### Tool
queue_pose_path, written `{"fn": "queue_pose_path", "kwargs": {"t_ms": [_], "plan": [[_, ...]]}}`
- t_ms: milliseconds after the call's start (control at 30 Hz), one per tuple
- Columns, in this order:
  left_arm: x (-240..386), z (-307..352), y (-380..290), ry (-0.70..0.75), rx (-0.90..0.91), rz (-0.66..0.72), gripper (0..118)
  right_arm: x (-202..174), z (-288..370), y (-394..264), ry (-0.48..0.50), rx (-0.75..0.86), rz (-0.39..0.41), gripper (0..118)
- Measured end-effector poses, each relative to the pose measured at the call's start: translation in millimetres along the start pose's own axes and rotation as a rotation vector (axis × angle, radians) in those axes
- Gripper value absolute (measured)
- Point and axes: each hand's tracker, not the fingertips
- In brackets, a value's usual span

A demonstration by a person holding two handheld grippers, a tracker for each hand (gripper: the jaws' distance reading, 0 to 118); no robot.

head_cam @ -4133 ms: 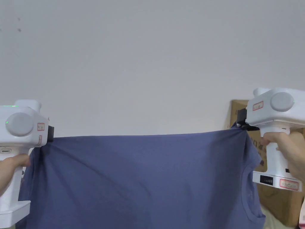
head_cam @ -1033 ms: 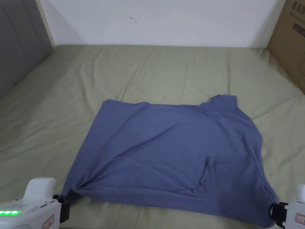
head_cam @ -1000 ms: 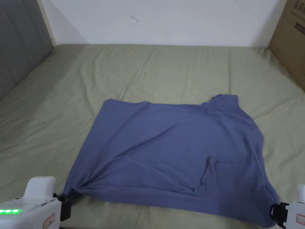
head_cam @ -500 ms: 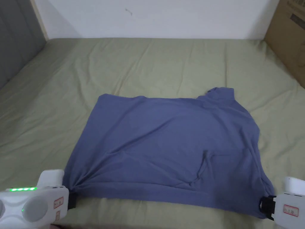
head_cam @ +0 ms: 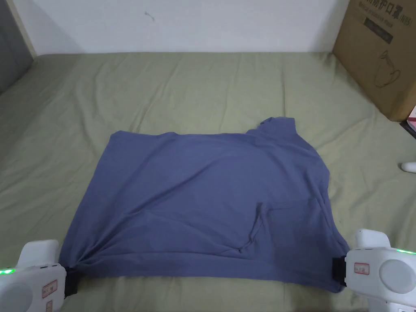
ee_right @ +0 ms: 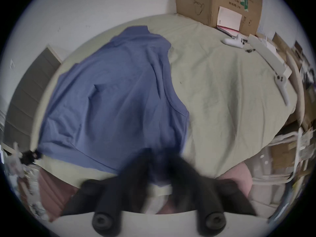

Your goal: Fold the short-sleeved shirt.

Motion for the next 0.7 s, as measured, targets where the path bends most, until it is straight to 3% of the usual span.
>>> {"fn": "queue_pose_path", "kwargs": {"t_ms": [67, 167, 267, 467, 700], "plan": [[0, 1, 0, 0.004, 0.000, -0.002, 2, -1, 6, -6, 0.046, 0.007, 0.019, 3], [-5, 5, 3, 0.007, 0.000, 0.006, 2, 0, 11, -10, 0.039, 0.028, 0.002, 3], [-5, 12, 10, 0.019, 0.004, -0.003, 2, 12, 21, -2, 0.093, 0.060, -0.086, 3], [-3, 26, 54, 0.023, 0.053, -0.050, 2, 19, 48, 45, 0.150, 0.137, -0.126, 3], [14, -2, 141, 0.066, 0.083, -0.168, 2, 9, 8, 121, 0.099, 0.116, -0.118, 3]]}}
